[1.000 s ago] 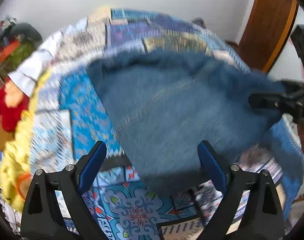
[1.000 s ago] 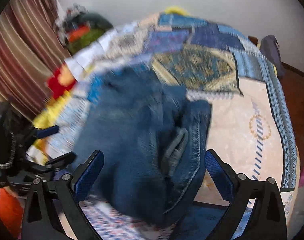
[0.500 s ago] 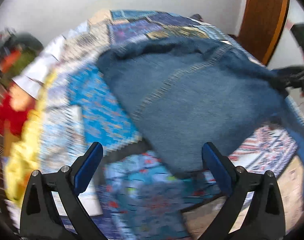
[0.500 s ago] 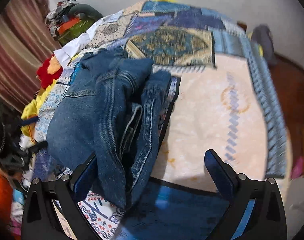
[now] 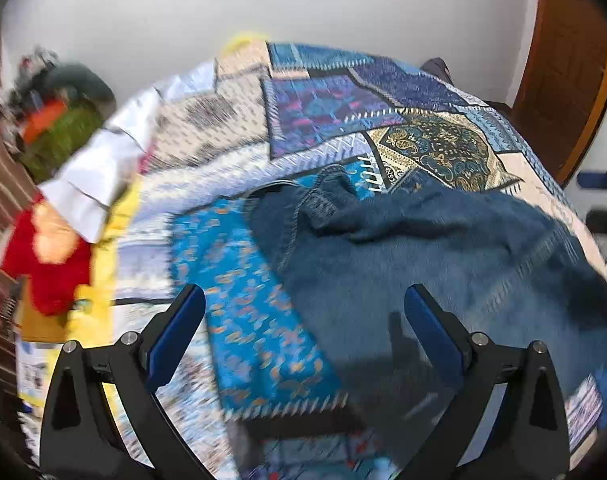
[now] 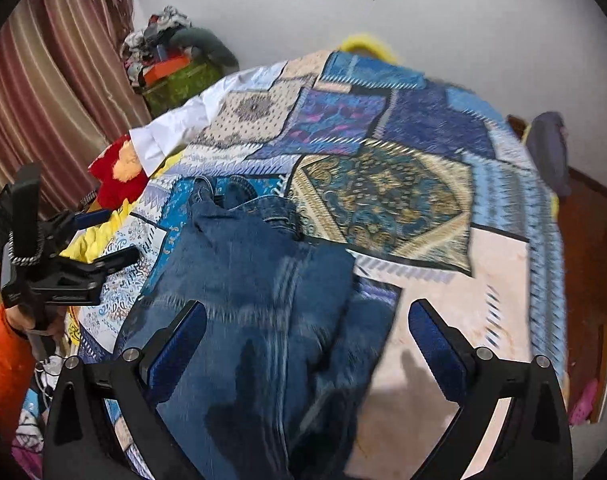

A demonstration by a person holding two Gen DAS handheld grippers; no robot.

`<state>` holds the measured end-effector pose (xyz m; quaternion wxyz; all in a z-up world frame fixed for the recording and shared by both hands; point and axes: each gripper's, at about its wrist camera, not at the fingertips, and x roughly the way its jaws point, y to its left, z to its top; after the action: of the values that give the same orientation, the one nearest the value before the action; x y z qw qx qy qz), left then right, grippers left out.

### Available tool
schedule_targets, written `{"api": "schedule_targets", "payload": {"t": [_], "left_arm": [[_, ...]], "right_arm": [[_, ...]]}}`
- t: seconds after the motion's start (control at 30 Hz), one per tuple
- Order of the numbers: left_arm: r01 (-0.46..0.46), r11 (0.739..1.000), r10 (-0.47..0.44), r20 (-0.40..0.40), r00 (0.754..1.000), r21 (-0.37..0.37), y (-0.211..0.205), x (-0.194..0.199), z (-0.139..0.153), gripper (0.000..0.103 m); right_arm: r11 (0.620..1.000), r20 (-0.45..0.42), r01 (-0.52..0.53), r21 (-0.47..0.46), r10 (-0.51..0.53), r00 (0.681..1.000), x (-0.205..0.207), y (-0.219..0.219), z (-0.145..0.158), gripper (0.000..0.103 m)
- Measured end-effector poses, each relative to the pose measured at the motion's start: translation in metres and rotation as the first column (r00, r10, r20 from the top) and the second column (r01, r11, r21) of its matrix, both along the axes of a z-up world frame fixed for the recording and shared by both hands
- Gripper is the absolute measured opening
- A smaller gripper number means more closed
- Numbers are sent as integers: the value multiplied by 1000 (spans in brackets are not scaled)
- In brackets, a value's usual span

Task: Fold large clothes

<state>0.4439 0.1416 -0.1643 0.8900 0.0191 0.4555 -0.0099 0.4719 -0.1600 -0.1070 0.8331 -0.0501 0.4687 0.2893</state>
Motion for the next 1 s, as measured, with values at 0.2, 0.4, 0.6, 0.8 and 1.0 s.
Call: {"api": "schedule_targets", "payload": {"t": [0.2,0.4,0.6,0.8,1.0], "left_arm": [[-61,995,55,-83,995,-78,7,58,-35,101],[-141,972,124,-101,987,-186,27,77,-48,101],[-249,967,249,3,968,-56,54,57,-15,100],[-218,974,223,79,972,-61,68,13,23,100],[-144,983,153,71,986,-113,59,-35,37,100]], "right_arm": [[997,-155,-57,-53,48,987,40,31,-48,101],[998,-207,-52,-36,44,977,61,18,-74,101],[1000,-166,3,-30,-7,986,51,-2,-56,101],[994,5,42,-97,-41,999,24,-17,-13,101],[998,44,40,-54,-38,998,-6,-27,13,101]]}}
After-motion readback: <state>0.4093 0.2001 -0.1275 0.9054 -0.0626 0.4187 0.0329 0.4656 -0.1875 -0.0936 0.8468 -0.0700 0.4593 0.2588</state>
